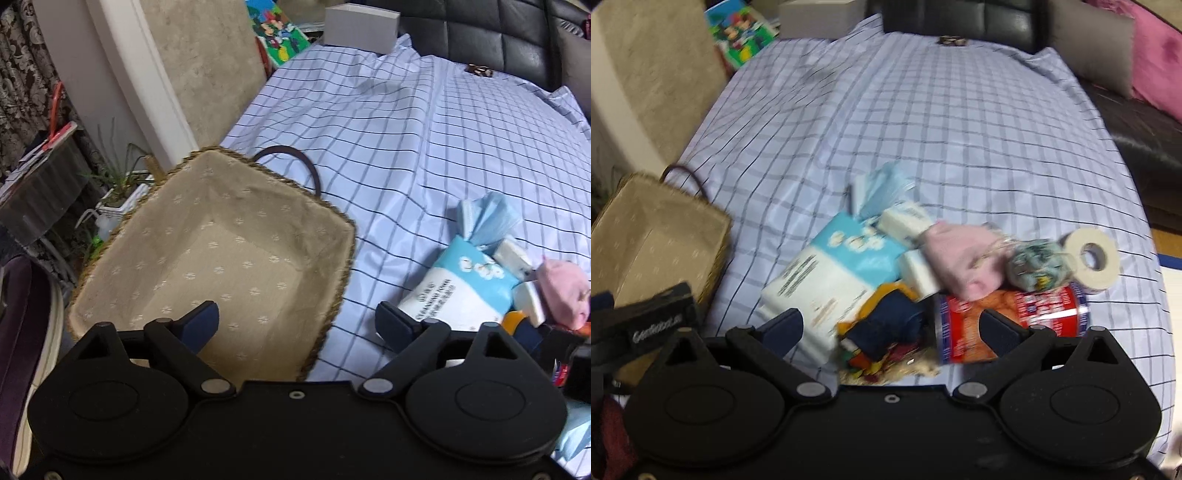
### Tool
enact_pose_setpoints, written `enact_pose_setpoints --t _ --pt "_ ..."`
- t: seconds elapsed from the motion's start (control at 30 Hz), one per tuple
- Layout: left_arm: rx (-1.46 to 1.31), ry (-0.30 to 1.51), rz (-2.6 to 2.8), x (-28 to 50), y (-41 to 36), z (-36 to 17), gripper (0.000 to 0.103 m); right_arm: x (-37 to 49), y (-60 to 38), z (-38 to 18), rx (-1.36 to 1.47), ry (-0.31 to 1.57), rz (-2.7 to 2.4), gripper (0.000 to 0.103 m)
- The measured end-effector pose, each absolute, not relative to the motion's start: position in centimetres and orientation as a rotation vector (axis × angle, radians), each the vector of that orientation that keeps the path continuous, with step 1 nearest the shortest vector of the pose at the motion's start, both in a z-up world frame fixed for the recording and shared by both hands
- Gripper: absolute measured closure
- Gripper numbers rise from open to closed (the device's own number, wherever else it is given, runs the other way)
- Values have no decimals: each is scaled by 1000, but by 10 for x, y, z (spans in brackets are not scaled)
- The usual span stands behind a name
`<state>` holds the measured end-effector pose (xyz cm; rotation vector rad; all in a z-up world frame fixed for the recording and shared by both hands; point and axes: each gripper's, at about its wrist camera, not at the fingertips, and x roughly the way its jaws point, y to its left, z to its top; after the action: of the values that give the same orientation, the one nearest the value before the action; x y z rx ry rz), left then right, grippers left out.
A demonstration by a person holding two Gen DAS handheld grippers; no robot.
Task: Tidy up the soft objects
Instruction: 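Move the right tool to the white tape roll and close on it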
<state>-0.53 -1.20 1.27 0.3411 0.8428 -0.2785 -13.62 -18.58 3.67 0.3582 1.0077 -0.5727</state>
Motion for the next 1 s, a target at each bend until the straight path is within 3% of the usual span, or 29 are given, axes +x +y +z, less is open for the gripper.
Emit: enact_pose_setpoints --t 0.5,1.0 --pt "342 932 -501 -22 -48 -1 16 -218 -299 40 492 948 -886 6" --pt "438 1004 -676 -45 -89 -27 16 -263 -330 -15 547 1140 -827 18"
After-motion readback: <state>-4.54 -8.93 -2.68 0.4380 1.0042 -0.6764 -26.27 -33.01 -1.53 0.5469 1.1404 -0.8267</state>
